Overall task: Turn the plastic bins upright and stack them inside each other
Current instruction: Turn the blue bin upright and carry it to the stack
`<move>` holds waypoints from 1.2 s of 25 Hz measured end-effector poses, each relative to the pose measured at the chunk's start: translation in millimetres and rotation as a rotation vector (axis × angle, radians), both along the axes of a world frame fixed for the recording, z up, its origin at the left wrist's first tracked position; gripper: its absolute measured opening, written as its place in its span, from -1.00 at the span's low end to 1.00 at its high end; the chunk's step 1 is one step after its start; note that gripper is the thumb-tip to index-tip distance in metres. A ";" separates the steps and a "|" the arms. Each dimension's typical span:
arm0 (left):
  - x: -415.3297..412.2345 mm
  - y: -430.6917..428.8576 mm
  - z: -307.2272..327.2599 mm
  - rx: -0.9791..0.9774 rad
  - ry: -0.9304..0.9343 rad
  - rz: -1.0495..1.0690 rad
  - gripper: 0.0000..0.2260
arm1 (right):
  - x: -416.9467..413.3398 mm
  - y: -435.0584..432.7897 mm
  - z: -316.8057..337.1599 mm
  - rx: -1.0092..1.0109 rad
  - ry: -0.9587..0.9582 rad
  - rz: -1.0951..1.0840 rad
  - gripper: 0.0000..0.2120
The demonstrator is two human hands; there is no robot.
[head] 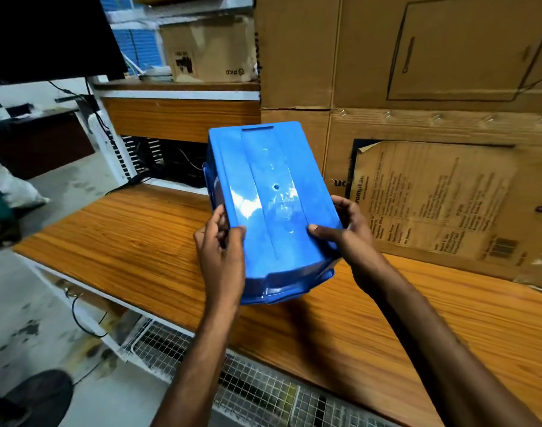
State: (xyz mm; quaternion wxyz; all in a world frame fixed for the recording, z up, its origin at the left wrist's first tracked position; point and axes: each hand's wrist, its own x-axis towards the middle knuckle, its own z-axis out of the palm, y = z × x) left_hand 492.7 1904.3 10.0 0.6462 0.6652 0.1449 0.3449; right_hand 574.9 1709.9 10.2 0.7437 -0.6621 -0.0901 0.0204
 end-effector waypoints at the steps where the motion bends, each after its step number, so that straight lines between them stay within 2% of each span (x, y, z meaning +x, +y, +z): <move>1: 1.2 0.1 3.0 0.051 0.012 -0.023 -0.54 | -2.9 -2.3 0.4 -0.023 -0.034 0.003 -0.35; 3: 1.7 -0.2 5.0 0.094 0.000 -0.058 -0.55 | -9.2 -7.3 2.9 -0.058 -0.083 0.021 -0.20; 4: 1.0 0.5 5.5 0.097 -0.017 -0.081 -0.58 | -11.7 -9.8 3.7 -0.098 -0.097 0.013 -0.19; 6: 3.8 4.7 2.8 0.107 -0.040 -0.142 -0.65 | -15.3 -15.2 4.8 -0.122 -0.114 -0.020 -0.34; 8: 7.6 8.1 -2.8 0.143 -0.059 -0.190 -0.68 | -20.1 -18.7 4.0 -0.021 -0.106 -0.072 -0.40; 10: 9.4 7.5 -2.8 0.186 -0.009 -0.184 -0.59 | -22.2 -21.7 3.3 0.046 -0.115 -0.125 -0.33; 11: 12.4 6.8 -4.0 0.162 0.040 -0.189 -0.46 | -22.2 -23.4 3.2 0.050 -0.116 -0.139 -0.31; 12: 15.4 3.4 -5.4 0.059 0.095 -0.231 -0.34 | -22.5 -26.0 3.4 0.033 -0.115 -0.149 -0.29; 13: 16.5 -0.9 -5.4 -0.065 0.152 -0.278 -0.29 | -23.5 -29.1 4.6 -0.013 -0.127 -0.157 -0.28; 14: 18.1 -3.3 -5.9 -0.161 0.191 -0.327 -0.34 | -23.4 -32.2 5.5 -0.079 -0.156 -0.181 -0.26; 17: 25.4 -9.0 -8.1 -0.267 0.156 -0.331 -0.79 | -19.1 -44.5 10.9 -0.395 -0.311 -0.268 -0.26; 18: 28.0 -13.2 -7.8 -0.305 0.110 -0.327 -0.82 | -19.0 -46.5 13.8 -0.478 -0.347 -0.253 -0.33; 19: 30.6 -21.2 -6.5 -0.327 0.081 -0.331 -0.80 | -20.0 -46.3 16.6 -0.508 -0.367 -0.214 -0.40; 23: 38.0 -61.1 -10.6 -0.296 0.032 -0.301 -0.78 | -33.2 -39.0 14.4 -0.386 -0.258 -0.092 -0.50; 24: 36.8 -68.5 -11.3 -0.289 0.025 -0.295 -0.77 | -36.5 -38.6 13.8 -0.435 -0.263 -0.085 -0.49; 27: 32.2 -79.9 -9.8 -0.340 0.018 -0.341 -0.71 | -41.4 -46.5 15.4 -0.777 -0.385 -0.107 -0.40; 30: 23.5 -83.7 0.8 -0.379 -0.005 -0.489 -0.73 | -48.7 -57.8 22.1 -0.807 -0.448 -0.186 -0.42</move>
